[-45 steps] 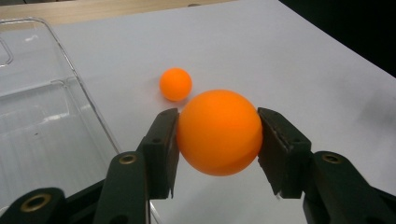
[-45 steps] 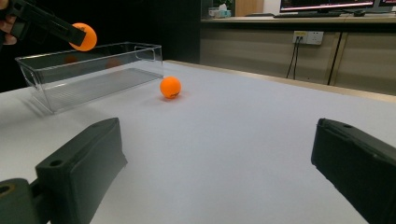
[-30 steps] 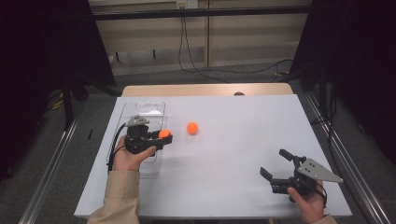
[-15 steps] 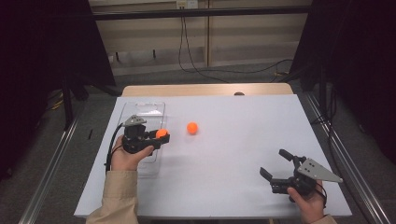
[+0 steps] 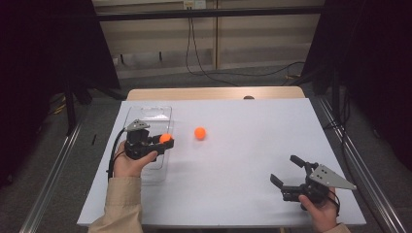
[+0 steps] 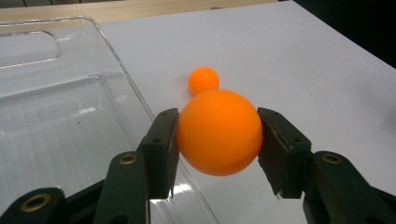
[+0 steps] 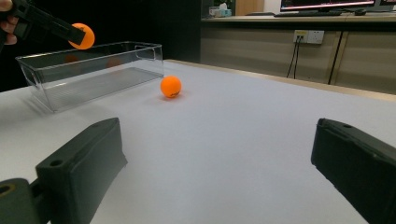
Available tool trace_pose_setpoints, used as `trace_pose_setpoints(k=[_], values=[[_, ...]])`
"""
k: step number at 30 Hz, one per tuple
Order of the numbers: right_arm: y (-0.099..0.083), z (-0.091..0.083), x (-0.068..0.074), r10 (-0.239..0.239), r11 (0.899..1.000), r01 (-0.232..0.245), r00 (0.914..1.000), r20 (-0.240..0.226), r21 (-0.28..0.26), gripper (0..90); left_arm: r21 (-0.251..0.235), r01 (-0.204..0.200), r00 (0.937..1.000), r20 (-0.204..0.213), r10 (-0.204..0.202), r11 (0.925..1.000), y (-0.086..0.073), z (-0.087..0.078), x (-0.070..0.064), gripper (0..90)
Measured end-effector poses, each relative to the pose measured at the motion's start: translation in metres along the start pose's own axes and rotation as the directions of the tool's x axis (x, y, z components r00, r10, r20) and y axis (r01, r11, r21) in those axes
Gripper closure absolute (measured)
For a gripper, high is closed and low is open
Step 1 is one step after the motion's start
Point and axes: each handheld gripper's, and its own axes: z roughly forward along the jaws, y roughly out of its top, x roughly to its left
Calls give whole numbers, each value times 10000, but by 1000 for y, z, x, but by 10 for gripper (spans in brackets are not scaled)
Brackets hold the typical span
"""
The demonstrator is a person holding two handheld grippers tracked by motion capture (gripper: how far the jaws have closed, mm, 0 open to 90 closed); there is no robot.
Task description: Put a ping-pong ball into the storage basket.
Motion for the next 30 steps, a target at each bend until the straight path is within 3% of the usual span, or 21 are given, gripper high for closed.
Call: trace_pose_setpoints(k=[30], values=[[0,1,0,11,10000,-11,10000,-14,-21,20,-24,45,9990,-440,-46,10000,-2,-5,8,508]])
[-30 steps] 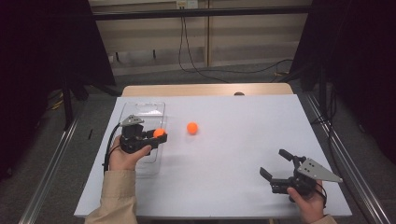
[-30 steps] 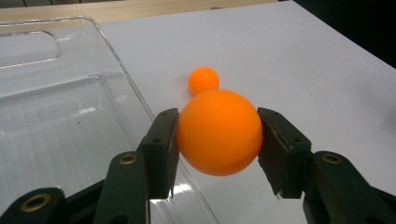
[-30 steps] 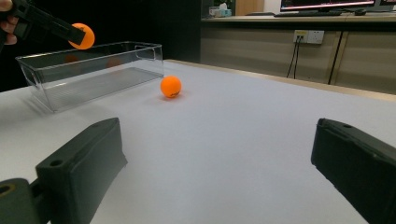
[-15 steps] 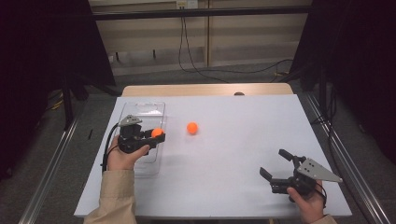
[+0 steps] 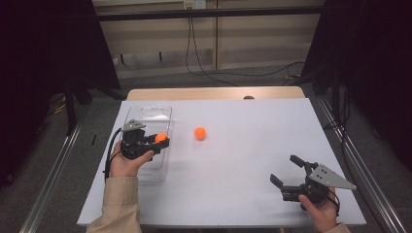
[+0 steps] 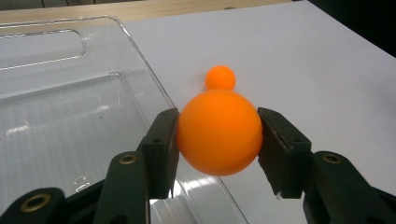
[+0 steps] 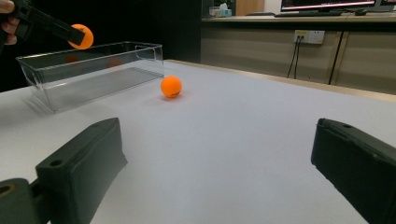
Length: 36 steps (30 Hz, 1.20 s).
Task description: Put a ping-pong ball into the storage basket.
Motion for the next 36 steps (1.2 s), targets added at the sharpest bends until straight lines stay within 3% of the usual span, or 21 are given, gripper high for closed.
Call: trace_pose_setpoints(k=[12,36], values=[[0,0,0,27,10000,-27,10000,10,-10,20,-13,113,9997,-218,-113,9999,-3,0,6,508],[0,1,0,-2,10000,2,10000,-16,-13,20,98,170,9944,-1040,-159,9998,-10,-1,17,507]])
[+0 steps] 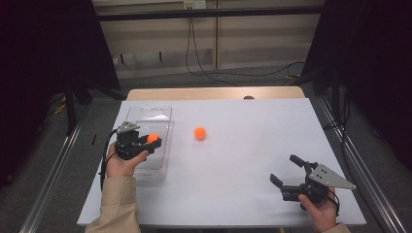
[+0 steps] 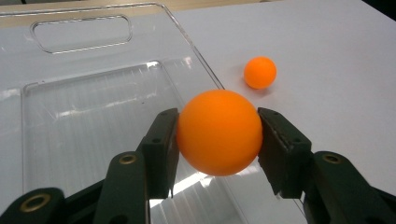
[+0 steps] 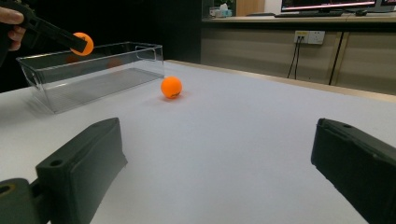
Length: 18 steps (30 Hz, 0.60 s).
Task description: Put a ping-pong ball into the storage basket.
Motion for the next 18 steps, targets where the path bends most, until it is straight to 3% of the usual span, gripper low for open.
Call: trace_pose_setpoints(k=[7,12,18], values=[[0,0,0,-9,10000,9,10000,2,-3,20,-25,-79,9999,-139,79,10000,-1,1,1,500],[0,0,0,-11,10000,11,10000,0,-11,20,-104,-110,9996,-280,107,9999,-1,0,1,449],[0,1,0,-1,10000,1,10000,-9,4,20,-124,-67,9999,-91,66,9999,0,1,-2,398]])
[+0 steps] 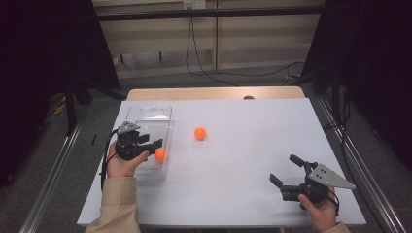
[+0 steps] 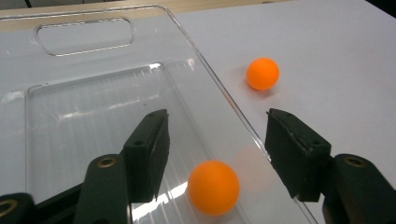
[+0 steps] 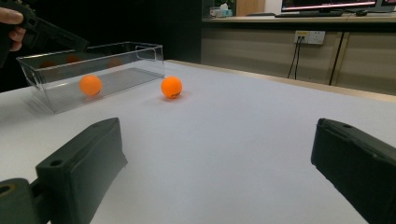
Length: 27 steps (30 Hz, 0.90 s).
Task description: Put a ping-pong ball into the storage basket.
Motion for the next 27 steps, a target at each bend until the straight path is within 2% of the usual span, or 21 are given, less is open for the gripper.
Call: trace_pose_setpoints(k=[12,27], values=[[0,1,0,-34,10000,34,10000,-29,58,20,-29,-23,9996,289,24,10000,4,4,-12,275],[0,1,0,-21,10000,21,10000,-33,72,20,-297,-236,9979,589,254,9993,12,4,-31,193]])
